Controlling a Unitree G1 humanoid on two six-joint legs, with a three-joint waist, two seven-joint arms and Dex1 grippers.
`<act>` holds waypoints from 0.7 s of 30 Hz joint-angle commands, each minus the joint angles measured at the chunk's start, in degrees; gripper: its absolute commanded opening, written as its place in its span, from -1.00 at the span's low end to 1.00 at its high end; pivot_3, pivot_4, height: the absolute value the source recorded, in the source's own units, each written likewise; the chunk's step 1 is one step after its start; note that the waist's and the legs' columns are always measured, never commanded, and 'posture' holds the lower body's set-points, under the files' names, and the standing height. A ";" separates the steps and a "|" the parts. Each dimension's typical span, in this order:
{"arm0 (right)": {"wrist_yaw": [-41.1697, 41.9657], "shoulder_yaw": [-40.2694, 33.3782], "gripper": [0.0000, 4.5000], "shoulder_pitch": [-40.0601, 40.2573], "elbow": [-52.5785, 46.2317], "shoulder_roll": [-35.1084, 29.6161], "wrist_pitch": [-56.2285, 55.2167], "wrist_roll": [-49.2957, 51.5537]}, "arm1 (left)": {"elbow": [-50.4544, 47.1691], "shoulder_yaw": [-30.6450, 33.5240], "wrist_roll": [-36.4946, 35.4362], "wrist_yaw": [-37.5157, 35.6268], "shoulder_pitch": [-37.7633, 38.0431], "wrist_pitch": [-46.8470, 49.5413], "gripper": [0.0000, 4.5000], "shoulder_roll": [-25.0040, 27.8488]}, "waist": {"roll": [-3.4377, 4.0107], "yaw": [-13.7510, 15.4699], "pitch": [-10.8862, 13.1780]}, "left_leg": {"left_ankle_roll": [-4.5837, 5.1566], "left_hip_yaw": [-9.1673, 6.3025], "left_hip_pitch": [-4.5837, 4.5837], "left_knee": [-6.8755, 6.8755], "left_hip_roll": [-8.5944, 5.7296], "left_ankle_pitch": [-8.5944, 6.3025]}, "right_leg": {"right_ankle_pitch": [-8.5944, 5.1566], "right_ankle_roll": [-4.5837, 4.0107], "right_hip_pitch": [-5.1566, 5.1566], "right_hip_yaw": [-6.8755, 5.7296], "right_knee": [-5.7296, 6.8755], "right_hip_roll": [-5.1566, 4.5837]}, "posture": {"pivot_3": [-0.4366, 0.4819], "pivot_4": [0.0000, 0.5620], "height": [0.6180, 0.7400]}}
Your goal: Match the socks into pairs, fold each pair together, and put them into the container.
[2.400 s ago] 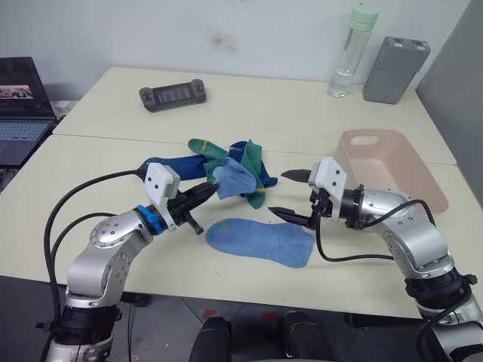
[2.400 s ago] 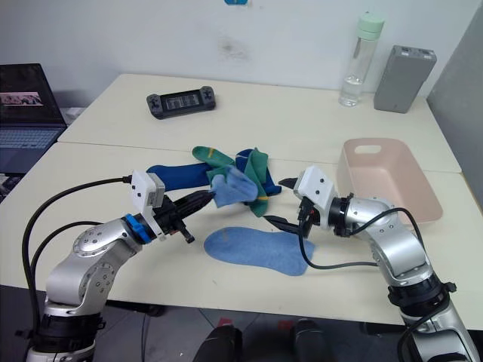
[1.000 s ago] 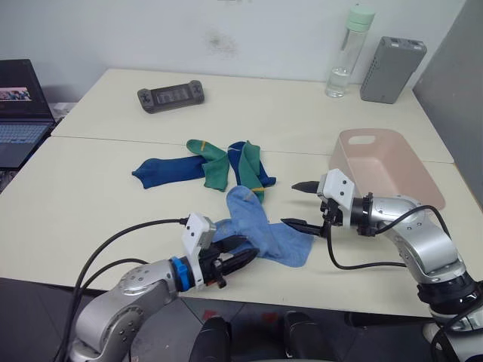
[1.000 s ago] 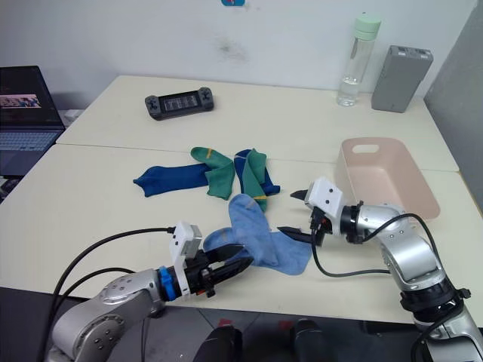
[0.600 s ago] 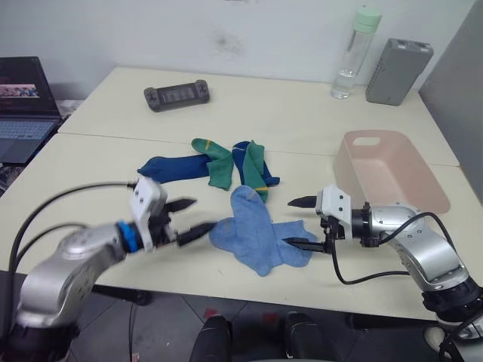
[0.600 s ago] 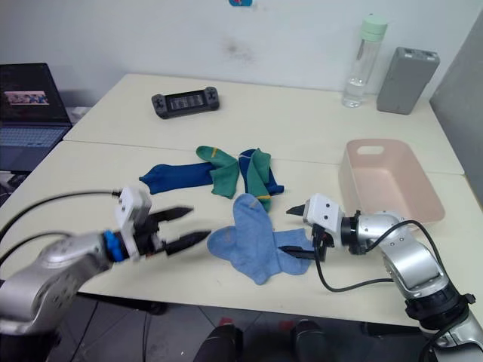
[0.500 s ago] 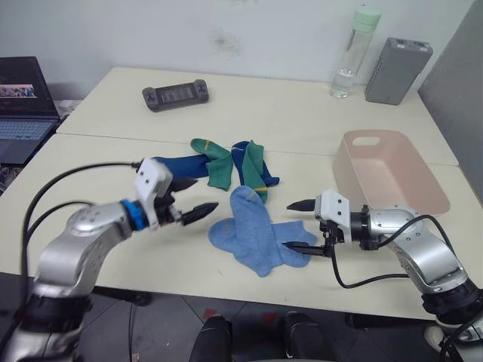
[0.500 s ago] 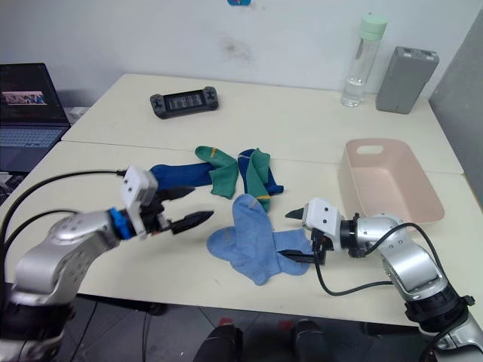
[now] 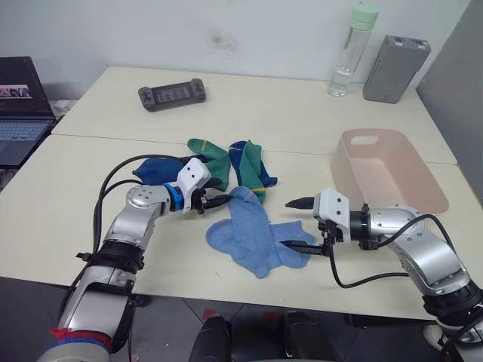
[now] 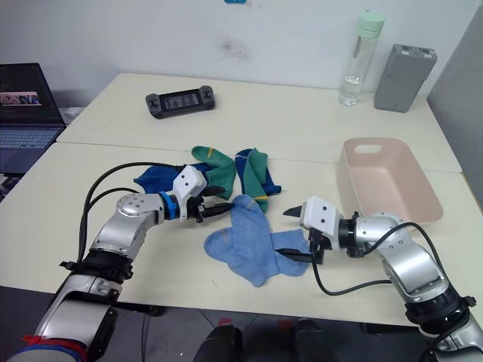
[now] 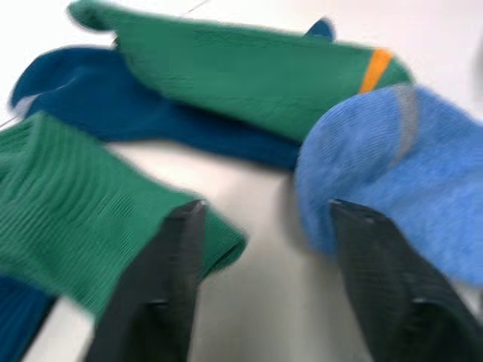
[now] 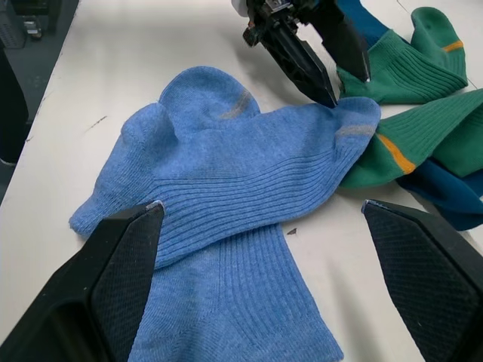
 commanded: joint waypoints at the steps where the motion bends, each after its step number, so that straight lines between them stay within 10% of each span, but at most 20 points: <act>1: -0.52 -1.32 1.00 0.04 -2.14 -0.09 -0.14 0.51 | -0.90 0.82 -0.29 -1.76 -1.32 -0.22 -0.34 -0.73 | 0.00 0.00 0.00 | 0.00 0.00 0.00 0.01 0.00 0.00 | 0.00 0.00 0.00 0.00 0.01 0.00 | -0.05 -0.47 1.00; 6: -0.56 -0.76 1.00 -0.43 -1.54 0.30 -0.45 0.40 | -1.46 0.95 0.19 -2.27 -1.23 1.33 -0.98 -1.07 | 0.00 -0.07 0.00 | 0.00 -0.02 0.02 0.00 0.00 0.00 | 0.00 0.00 0.00 -0.01 0.05 0.01 | -0.05 -0.47 1.00; 21: 1.60 1.27 1.00 1.49 -1.05 -1.27 -0.32 -0.72 | -31.89 14.63 -13.57 2.81 11.06 25.72 -0.98 6.26 | 0.00 -0.06 0.00 | 0.00 -0.11 0.01 0.00 0.05 0.00 | 0.00 0.00 0.01 -0.06 0.05 -0.02 | -0.05 -0.47 1.00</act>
